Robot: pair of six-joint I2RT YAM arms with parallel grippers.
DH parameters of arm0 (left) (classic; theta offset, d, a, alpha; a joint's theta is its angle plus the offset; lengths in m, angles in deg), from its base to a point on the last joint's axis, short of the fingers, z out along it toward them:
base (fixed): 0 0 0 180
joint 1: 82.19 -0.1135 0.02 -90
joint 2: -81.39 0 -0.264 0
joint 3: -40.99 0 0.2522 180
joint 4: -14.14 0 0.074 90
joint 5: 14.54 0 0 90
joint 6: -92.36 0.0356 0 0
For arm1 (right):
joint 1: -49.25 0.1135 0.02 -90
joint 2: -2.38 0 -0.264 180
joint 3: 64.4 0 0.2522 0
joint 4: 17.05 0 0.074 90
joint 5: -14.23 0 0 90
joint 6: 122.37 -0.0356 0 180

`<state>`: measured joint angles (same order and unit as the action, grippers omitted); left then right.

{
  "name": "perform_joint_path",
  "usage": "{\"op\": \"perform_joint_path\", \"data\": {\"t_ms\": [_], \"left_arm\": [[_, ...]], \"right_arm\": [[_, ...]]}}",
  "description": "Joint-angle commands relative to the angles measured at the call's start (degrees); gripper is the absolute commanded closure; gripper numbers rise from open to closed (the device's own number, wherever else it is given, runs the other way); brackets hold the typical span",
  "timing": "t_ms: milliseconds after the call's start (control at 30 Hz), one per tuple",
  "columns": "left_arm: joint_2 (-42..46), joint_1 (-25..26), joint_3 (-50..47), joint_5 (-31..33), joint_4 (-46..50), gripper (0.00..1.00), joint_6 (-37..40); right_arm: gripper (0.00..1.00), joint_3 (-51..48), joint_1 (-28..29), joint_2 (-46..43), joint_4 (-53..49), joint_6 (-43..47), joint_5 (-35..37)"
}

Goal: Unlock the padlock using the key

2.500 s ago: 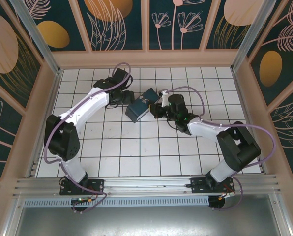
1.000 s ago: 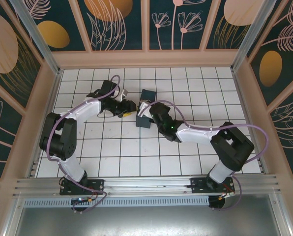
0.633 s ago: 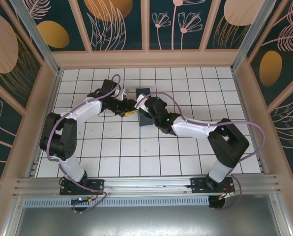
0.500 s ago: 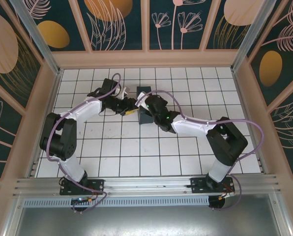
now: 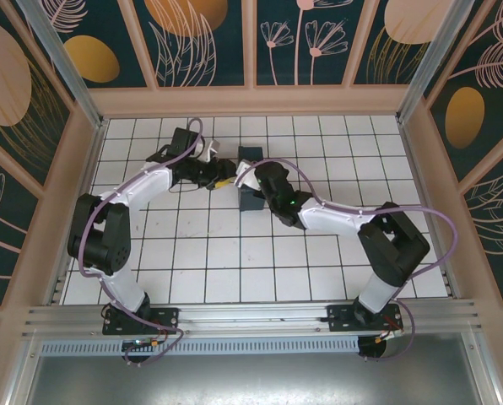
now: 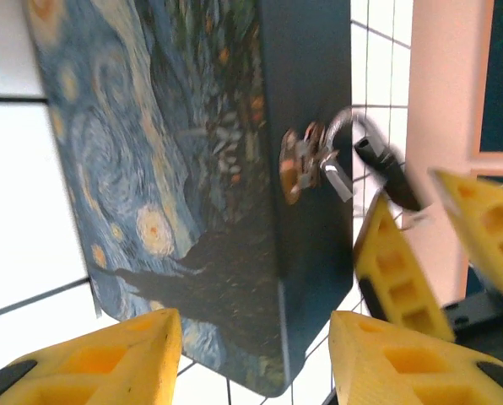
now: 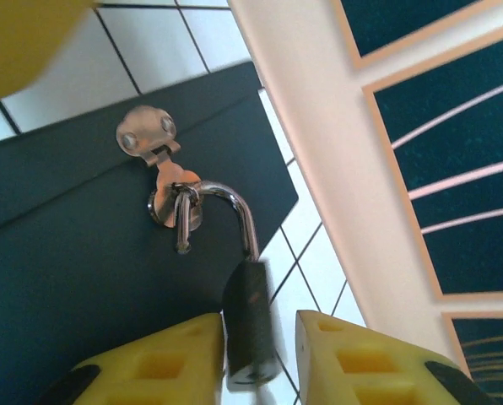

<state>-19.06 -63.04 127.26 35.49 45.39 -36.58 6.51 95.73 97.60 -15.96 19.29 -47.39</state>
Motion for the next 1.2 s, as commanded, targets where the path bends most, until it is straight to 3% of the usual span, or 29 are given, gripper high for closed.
{"op": "perform_joint_path", "data": {"t_ms": [0, 167, 400, 533, 733, 867, 1167], "left_arm": [[0.03, -1.97, 2.66, 1.16, -1.98, 0.5, -1.62], [-1.88, -4.27, 6.28, 3.73, -2.51, 0.51, -2.44], [-7.34, -3.59, 13.35, 3.79, -4.7, 0.51, -4.14], [-8.64, -1.88, 15.55, 5.72, -2.64, 0.49, -1.52], [-10.09, 0.2, 15.06, 6.91, -2.28, 0.46, 0.35], [-10.22, 1.03, 13.28, 6.84, -3.3, 0.46, -0.25], [-9.29, 1.09, 10.1, 6.55, -5.42, 0.46, -1.76]], "right_arm": [[0.68, -0.38, 0.87, -2.37, -5.65, 0.66, -5.31], [0.68, -2.17, 0.56, -5.22, -5.99, 0.34, -10.78], [0.65, -0.67, -2.89, -11.12, -8.7, -3.92, -19.68], [0.6, 4.81, -9.35, -13.64, -15.56, -16.84, -30.72], [0.58, 22.54, -22.34, -2.03, -32.92, -41.28, -52.52], [0.58, 24.23, -28.09, 3.61, -32.88, -52.63, -64.19], [0.56, 22.67, -29.93, 8.8, -30.94, -58.09, -75.24]]}}
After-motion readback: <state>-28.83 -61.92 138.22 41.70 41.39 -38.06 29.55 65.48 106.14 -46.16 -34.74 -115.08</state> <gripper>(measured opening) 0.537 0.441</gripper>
